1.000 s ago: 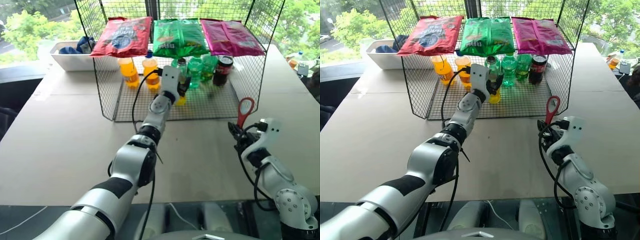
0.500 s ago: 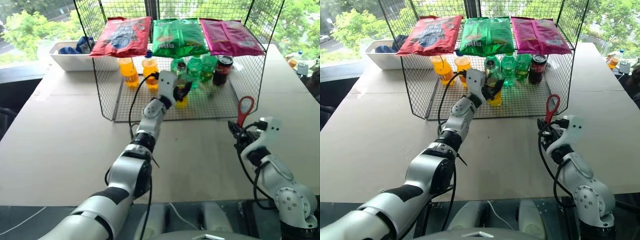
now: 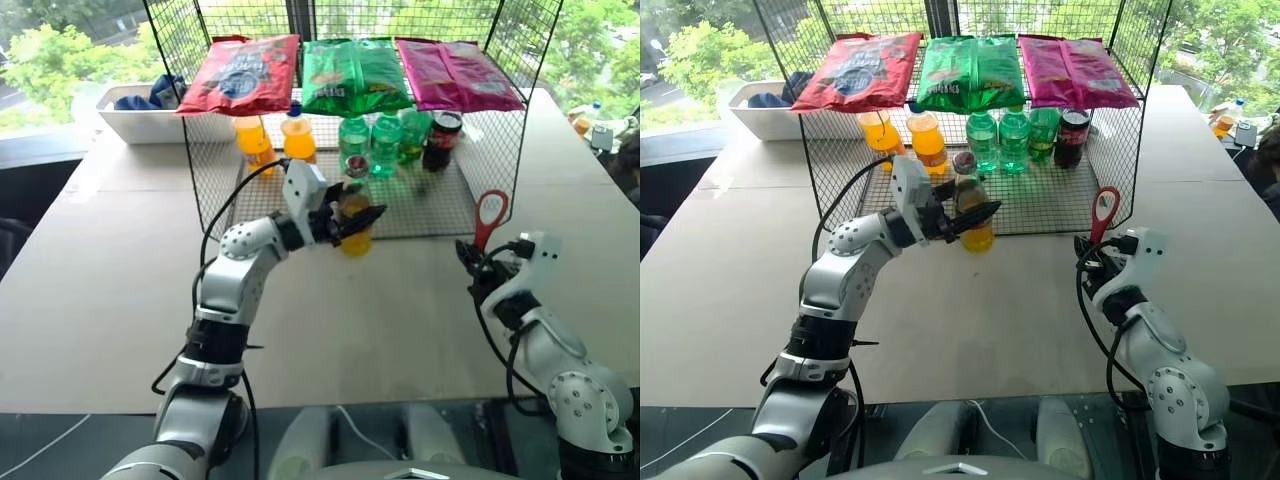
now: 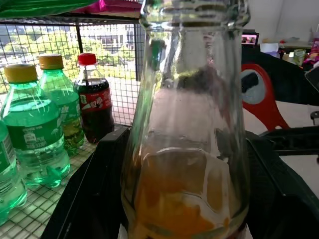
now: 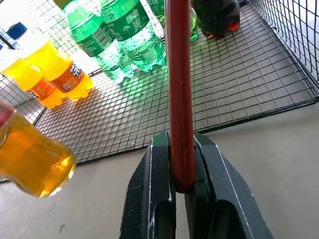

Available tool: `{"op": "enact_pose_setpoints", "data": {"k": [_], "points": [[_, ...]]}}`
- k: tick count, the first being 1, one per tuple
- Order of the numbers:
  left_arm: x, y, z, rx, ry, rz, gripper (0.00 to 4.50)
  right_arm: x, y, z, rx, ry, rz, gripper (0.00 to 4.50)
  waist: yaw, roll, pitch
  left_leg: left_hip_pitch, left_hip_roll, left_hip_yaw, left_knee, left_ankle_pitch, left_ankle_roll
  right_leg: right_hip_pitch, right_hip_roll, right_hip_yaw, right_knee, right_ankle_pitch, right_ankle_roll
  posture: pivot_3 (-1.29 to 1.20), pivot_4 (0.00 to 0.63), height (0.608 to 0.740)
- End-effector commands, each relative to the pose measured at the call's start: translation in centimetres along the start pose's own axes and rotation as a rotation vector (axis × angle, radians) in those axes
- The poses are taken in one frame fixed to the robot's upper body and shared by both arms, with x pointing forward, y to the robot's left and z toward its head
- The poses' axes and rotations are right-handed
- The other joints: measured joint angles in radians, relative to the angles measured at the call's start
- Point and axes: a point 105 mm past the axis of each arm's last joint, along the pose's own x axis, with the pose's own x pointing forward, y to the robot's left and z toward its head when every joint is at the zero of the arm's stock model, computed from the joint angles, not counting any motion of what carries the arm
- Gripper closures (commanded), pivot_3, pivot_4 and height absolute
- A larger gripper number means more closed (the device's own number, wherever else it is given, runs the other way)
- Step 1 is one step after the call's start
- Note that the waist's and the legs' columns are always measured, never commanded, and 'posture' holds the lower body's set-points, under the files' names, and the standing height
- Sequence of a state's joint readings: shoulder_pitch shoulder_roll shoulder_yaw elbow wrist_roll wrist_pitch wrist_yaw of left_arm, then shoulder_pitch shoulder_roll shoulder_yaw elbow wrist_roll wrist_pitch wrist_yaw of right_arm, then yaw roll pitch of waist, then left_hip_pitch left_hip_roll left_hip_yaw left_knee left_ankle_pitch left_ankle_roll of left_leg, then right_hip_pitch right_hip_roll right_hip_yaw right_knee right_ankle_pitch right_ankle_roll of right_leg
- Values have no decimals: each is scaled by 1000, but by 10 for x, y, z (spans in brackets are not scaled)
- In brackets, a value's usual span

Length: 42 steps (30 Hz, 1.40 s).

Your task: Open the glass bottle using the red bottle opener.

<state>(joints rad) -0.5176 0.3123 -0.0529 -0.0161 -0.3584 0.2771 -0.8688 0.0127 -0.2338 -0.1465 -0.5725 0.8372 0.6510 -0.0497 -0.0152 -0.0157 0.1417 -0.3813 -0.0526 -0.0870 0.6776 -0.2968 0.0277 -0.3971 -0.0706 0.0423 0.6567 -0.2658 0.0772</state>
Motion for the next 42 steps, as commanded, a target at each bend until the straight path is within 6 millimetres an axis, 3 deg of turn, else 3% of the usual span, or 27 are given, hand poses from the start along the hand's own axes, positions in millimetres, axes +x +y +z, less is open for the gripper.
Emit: {"op": "enact_pose_setpoints", "data": {"k": [1,5,10,12,15,16,22,29,37,41,42], "points": [[-1,-11,6,20,-37,-23,2077,0,5,9,-10,-34,26,4500,2,0,0,0,0,0,0,0,0,0,0,0,0,0,0,0,150,740],[-8,-14,-10,-2,-15,-9,2077,0,5,10,-13,-32,29,4500,4,0,0,0,0,0,0,0,0,0,0,0,-1,0,0,0,150,740],[-9,-20,-12,9,-32,-31,2077,1,5,12,-19,-34,29,4500,3,0,0,0,0,0,0,0,0,0,0,0,-1,0,0,0,150,740],[-10,-22,-8,16,-54,-37,1059,1,5,12,-22,-34,29,4500,3,0,0,0,0,0,0,0,0,0,0,0,-1,0,0,0,150,740],[-10,-22,-6,21,-73,-26,156,1,5,12,-23,-32,30,4500,3,0,0,0,0,0,0,0,0,0,0,0,-1,0,0,0,150,740],[-9,-20,-5,15,-81,-10,69,1,5,12,-24,-30,30,4500,3,0,0,0,0,0,0,0,0,0,0,0,-1,0,0,0,150,740],[-6,-19,16,-4,-207,10,69,1,4,12,-26,-22,33,4500,2,0,0,0,0,0,0,0,0,0,0,0,-1,0,0,0,150,740],[-14,-20,0,-23,-196,15,69,4,3,14,-35,-13,45,4500,2,0,0,0,0,0,0,0,0,0,0,0,-1,0,0,0,150,740],[-13,-20,-2,3,-199,-1,69,6,4,14,-44,-4,56,4500,3,0,0,0,0,0,0,0,0,0,0,0,-1,0,0,0,150,740],[-14,-21,-10,2,-176,-6,1208,7,5,15,-49,-3,61,4500,2,0,0,0,0,0,0,0,0,0,0,0,-1,0,0,0,150,740],[-15,-22,-13,4,-165,-9,1697,7,7,16,-54,-4,65,4500,2,0,0,0,0,0,0,0,0,0,0,0,-1,0,0,0,150,740]]}}
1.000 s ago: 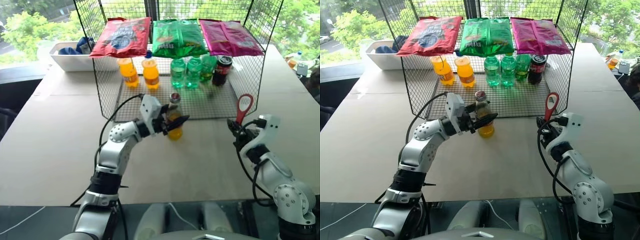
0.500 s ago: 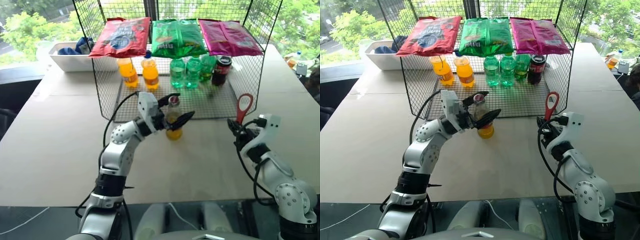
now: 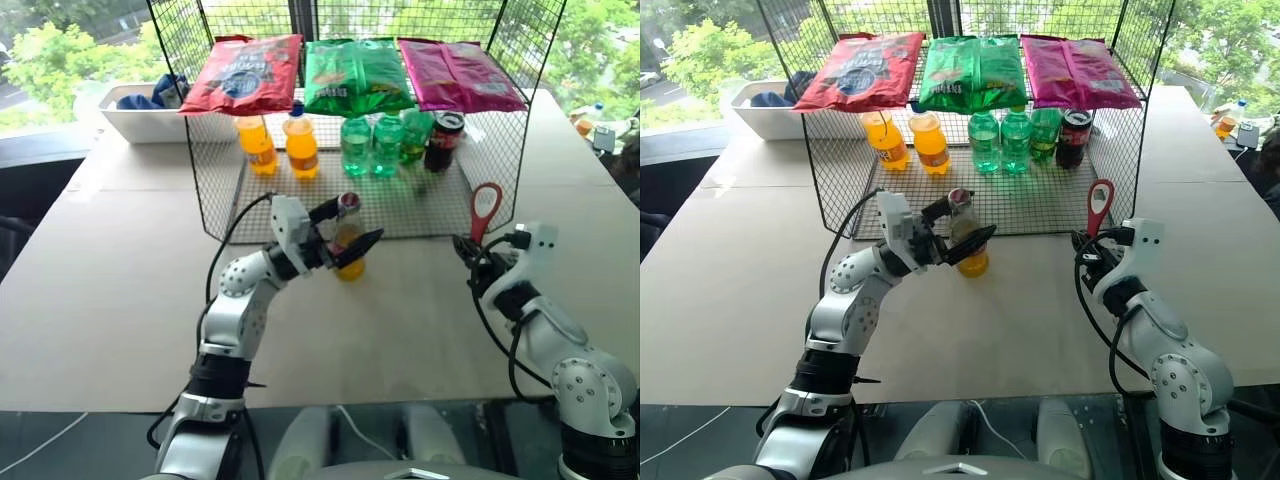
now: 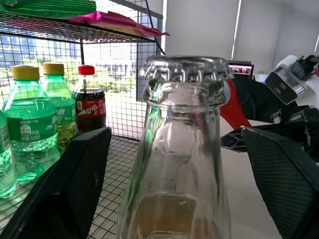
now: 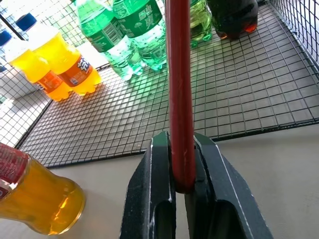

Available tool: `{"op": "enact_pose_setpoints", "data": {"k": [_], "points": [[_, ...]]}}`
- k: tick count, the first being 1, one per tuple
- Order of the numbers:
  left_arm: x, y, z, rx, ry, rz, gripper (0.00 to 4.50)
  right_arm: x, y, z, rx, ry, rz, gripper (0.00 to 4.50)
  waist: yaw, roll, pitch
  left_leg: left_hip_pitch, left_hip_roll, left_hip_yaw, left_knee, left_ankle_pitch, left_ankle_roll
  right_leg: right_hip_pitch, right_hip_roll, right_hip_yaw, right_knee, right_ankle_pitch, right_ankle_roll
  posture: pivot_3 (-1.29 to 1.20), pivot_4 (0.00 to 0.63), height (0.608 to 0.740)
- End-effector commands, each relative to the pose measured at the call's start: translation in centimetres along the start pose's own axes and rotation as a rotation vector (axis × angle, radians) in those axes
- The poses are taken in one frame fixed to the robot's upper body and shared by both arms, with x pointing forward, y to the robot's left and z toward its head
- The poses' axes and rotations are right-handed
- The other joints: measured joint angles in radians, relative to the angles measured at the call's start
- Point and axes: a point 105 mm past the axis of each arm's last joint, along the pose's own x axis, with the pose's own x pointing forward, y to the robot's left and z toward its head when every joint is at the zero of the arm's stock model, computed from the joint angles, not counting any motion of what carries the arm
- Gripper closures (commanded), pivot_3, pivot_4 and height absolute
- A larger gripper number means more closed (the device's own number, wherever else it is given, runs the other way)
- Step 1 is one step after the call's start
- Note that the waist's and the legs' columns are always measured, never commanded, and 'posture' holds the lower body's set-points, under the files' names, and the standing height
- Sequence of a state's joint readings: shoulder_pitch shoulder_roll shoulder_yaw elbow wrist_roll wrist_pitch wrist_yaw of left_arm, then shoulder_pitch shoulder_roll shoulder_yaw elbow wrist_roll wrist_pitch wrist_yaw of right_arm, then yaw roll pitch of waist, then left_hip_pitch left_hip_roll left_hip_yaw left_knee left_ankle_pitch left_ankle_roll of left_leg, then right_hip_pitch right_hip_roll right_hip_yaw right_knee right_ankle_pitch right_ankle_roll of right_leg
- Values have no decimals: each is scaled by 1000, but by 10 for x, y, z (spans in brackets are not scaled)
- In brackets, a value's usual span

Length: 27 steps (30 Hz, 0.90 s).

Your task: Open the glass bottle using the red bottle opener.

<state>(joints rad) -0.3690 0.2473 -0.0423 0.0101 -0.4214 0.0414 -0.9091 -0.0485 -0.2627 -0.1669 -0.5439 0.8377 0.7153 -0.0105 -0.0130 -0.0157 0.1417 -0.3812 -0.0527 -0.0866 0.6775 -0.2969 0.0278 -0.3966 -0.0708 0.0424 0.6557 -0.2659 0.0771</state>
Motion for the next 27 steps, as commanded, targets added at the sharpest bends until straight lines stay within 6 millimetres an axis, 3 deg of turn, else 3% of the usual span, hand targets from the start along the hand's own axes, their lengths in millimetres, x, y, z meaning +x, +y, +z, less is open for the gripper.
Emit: {"op": "enact_pose_setpoints", "data": {"k": [1,2,8,15,21,27], "points": [[-1,-4,-2,31,6,-26,2118,0,6,13,-25,-39,27,4500,0,0,0,0,0,0,0,0,0,0,0,0,0,0,0,0,150,740],[-2,-4,-4,29,13,-26,2339,1,7,14,-35,-40,32,4500,0,0,0,0,0,0,0,0,0,0,0,0,0,0,0,0,150,740],[-6,-4,-11,34,38,-22,2340,8,24,21,-202,-39,89,4500,0,0,0,1,0,0,0,0,0,0,0,0,0,0,0,0,150,740],[-6,-3,-13,38,46,-18,2340,22,57,33,-658,-117,184,4500,-1,0,0,1,0,0,0,0,0,0,0,0,0,0,0,0,150,740],[-4,-4,-15,31,46,-19,2340,37,75,28,-1043,-267,236,4500,0,0,-1,1,0,0,0,0,0,0,0,0,-1,0,0,0,150,740],[0,-7,-12,-12,13,-41,2340,49,80,19,-1116,-367,283,4500,0,0,-1,1,0,0,0,0,0,0,0,-1,-1,0,0,0,150,740]]}}
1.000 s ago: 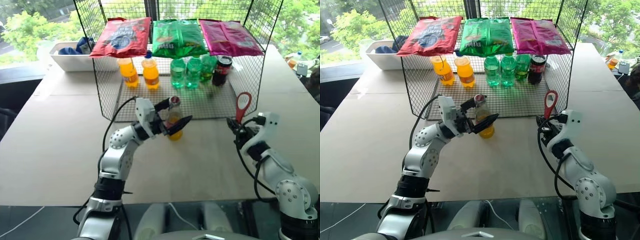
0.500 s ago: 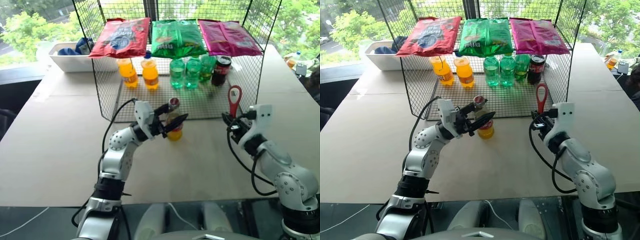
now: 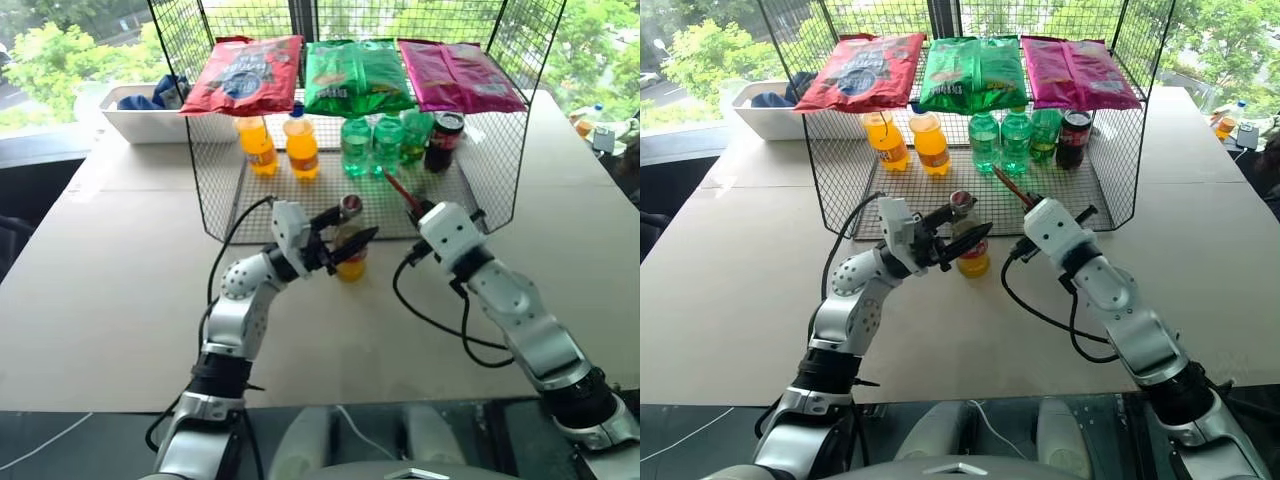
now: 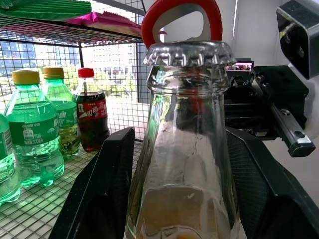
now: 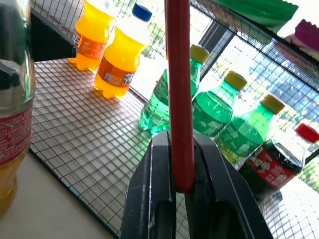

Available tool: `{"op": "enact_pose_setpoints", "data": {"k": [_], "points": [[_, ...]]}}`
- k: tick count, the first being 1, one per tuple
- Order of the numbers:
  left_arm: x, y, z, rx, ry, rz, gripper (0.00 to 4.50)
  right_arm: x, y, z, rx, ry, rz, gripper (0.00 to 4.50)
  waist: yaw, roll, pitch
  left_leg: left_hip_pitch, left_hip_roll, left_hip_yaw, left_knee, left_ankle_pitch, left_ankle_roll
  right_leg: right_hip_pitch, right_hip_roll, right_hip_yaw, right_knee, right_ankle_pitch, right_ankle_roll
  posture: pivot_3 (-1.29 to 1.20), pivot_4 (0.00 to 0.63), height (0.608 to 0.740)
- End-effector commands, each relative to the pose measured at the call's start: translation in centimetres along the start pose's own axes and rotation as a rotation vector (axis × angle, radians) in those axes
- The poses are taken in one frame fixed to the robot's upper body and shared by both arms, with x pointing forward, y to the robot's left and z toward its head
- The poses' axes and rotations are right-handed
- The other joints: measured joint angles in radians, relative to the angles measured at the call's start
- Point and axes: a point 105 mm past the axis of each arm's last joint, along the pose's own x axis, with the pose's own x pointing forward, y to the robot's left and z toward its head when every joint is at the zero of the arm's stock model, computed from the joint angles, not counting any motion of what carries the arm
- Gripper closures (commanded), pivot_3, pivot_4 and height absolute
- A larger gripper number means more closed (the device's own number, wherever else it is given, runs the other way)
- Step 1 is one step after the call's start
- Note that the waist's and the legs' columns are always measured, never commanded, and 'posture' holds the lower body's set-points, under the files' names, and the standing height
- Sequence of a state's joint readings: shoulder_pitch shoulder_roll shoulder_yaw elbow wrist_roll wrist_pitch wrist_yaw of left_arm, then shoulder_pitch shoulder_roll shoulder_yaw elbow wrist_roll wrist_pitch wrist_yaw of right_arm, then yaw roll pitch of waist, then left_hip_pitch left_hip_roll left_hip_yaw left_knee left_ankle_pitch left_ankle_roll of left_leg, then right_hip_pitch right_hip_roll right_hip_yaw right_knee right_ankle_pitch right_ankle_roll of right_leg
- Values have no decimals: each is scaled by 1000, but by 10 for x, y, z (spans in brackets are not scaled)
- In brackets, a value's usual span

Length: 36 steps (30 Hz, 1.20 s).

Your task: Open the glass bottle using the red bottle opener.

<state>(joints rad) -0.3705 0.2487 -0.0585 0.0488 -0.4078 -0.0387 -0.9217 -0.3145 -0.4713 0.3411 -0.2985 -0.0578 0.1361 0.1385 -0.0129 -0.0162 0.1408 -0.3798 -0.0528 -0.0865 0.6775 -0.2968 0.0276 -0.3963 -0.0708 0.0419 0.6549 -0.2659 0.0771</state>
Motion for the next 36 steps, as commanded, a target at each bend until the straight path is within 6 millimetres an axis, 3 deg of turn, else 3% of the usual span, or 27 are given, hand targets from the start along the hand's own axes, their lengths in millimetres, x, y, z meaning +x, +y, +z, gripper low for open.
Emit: {"op": "enact_pose_setpoints", "data": {"k": [1,8,17,26,31,36], "points": [[1,-7,-9,-62,19,-35,2340,7,1,16,-106,-119,13,4500,0,0,0,0,0,0,0,0,0,0,0,0,0,0,0,0,150,740],[3,-10,-8,-92,-9,-34,2340,6,12,6,-225,-164,54,4500,0,0,0,0,0,0,0,0,0,0,0,0,-1,0,0,0,150,740],[4,-12,-8,-97,-12,-38,2340,10,23,11,-361,-252,89,4500,1,0,0,0,0,0,0,0,0,0,0,0,-1,0,0,0,150,740],[4,-15,-8,-107,-13,-48,2340,29,31,-8,-521,-260,99,4500,0,0,0,0,0,0,0,0,0,0,0,0,-1,0,0,0,150,740],[3,-14,-8,-107,-11,-45,2340,31,41,1,-581,-389,92,4500,-1,0,0,0,-1,0,0,0,0,0,0,0,-1,0,0,0,150,740],[5,-13,-8,-108,-13,-41,2340,23,60,9,-497,-481,153,4500,-2,0,0,0,-1,0,0,0,0,0,0,0,-1,0,0,0,150,740]]}}
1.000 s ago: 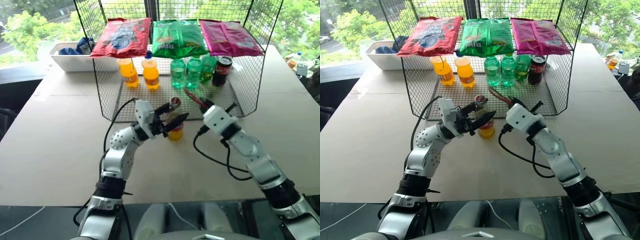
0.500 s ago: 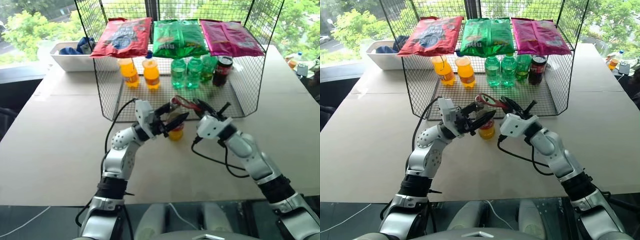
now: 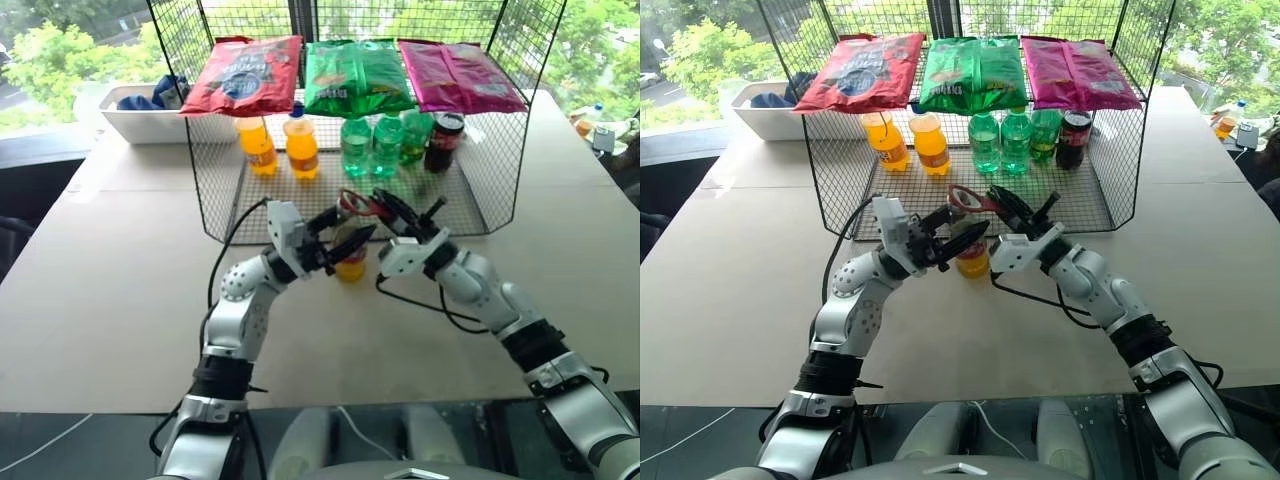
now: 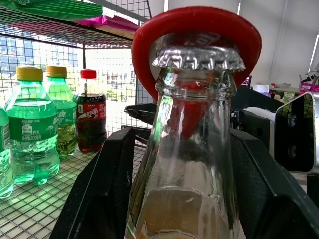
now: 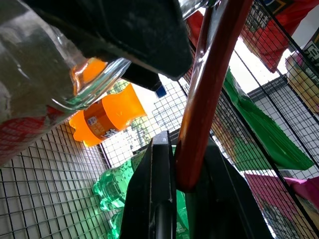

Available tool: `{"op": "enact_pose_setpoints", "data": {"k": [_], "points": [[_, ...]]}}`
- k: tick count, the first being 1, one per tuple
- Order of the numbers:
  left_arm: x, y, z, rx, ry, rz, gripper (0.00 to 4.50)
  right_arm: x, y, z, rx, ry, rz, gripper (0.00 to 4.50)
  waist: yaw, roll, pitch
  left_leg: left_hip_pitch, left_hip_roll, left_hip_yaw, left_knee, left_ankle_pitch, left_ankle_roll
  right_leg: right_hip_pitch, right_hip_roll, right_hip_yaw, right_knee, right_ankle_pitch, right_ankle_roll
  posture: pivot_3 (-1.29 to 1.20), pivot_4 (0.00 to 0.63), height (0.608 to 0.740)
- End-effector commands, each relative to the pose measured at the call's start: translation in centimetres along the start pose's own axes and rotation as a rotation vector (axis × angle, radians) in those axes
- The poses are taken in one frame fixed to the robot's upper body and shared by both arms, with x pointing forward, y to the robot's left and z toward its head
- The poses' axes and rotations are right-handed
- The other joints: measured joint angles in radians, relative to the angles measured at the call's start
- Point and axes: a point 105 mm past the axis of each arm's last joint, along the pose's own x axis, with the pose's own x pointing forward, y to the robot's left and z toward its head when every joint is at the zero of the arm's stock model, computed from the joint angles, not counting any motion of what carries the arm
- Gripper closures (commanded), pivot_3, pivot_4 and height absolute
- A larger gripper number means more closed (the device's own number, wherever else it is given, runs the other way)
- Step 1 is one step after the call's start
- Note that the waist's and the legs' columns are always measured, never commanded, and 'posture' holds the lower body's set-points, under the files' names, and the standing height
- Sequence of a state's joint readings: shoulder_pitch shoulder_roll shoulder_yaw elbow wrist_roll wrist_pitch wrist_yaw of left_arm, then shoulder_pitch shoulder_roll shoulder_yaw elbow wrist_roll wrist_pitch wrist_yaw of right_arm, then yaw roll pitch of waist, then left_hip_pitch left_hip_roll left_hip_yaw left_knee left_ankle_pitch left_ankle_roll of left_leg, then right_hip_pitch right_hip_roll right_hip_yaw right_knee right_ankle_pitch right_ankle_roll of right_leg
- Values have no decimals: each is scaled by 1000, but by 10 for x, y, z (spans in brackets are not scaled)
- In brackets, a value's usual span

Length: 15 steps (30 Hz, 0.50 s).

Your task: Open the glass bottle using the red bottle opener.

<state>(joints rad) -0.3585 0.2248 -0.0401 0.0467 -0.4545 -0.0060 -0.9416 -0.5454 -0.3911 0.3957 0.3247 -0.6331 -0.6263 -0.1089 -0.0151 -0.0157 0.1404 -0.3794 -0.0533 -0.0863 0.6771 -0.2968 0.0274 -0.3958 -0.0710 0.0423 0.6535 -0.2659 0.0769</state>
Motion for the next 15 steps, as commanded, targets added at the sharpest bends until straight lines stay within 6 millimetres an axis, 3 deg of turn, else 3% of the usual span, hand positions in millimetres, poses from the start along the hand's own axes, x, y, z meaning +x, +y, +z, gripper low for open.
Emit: {"op": "enact_pose_setpoints", "data": {"k": [1,6,9,15], "points": [[6,-11,-9,-40,26,-41,2340,0,21,27,47,-131,73,4500,0,0,0,0,0,0,0,0,0,0,0,0,0,0,0,0,150,740],[7,-11,-9,-43,26,-44,2340,-2,23,26,56,-140,106,4500,0,0,0,0,0,0,0,0,0,0,0,0,0,0,0,0,150,740],[7,-11,-9,-43,27,-46,2340,-3,24,20,-103,-161,176,4500,0,0,0,0,0,0,0,0,0,0,0,0,0,0,0,0,150,740],[8,-11,-9,-46,31,-46,2340,-4,-10,-7,-271,-132,167,4500,0,1,-1,1,0,0,0,0,0,0,0,0,0,0,0,0,150,740]]}}
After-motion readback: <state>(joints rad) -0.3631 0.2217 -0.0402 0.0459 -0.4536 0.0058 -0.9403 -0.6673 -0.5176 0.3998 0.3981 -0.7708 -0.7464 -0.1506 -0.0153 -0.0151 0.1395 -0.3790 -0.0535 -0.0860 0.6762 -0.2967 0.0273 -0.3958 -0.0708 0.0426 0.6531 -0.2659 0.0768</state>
